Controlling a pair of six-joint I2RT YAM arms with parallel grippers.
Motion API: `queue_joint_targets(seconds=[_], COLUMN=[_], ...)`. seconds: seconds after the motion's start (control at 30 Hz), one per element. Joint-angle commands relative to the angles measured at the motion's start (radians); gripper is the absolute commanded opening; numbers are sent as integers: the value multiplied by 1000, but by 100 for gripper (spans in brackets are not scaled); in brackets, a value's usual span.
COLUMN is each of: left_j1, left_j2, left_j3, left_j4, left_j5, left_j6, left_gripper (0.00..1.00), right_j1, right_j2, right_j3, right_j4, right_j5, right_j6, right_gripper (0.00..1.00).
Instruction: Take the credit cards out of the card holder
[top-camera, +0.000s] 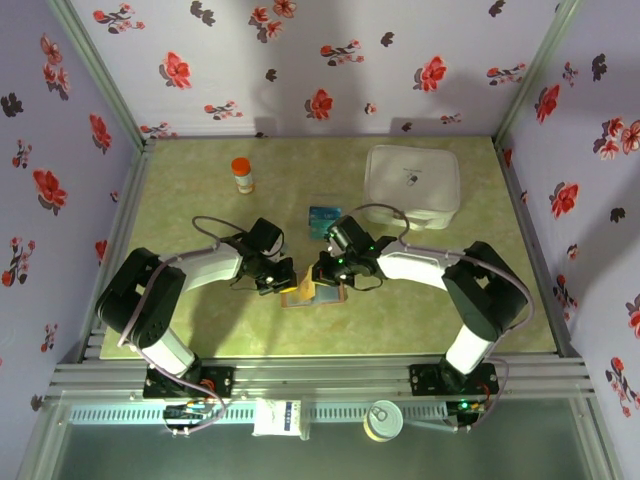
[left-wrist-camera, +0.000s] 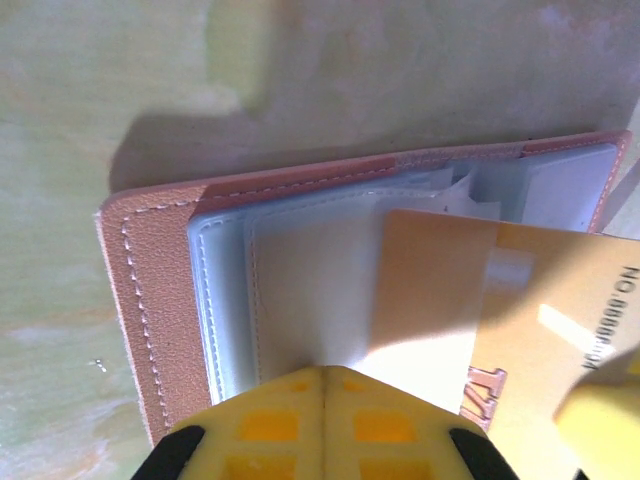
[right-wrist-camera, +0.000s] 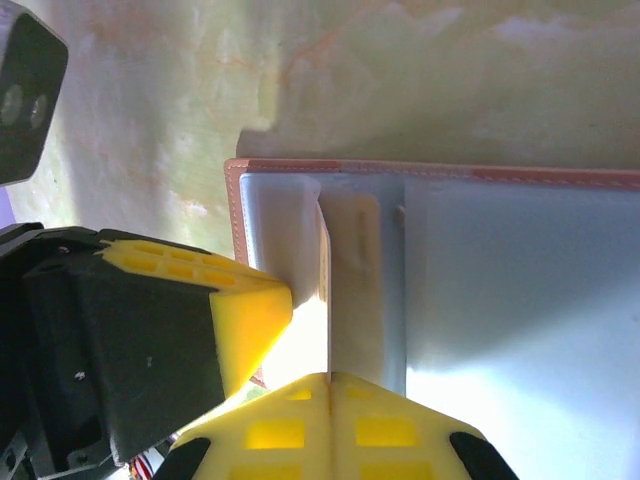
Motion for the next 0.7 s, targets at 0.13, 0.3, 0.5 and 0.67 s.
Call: queue_joint_targets(seconds=[0.13, 0.3, 0.5, 0.67], left_j1=[-5, -5, -5, -3], left_j2=[9, 6, -15, -32], left_j3=[22, 30, 38, 43], left_j4=[-42, -39, -24, -6], left_j5=[-20, -18, -17, -15], left_j6=[20, 25, 24, 25], left_gripper=[0, 0, 0, 4], right_j1=[-17, -33, -36, -75], right_j2=[-113, -130, -149, -124], right_j3=[59, 154, 265, 362], right_j4=[-187, -342, -483, -569], right_j5=[103, 154, 268, 331], right_j6=[-129, -272, -577, -885], right_gripper=[1, 0, 0, 0])
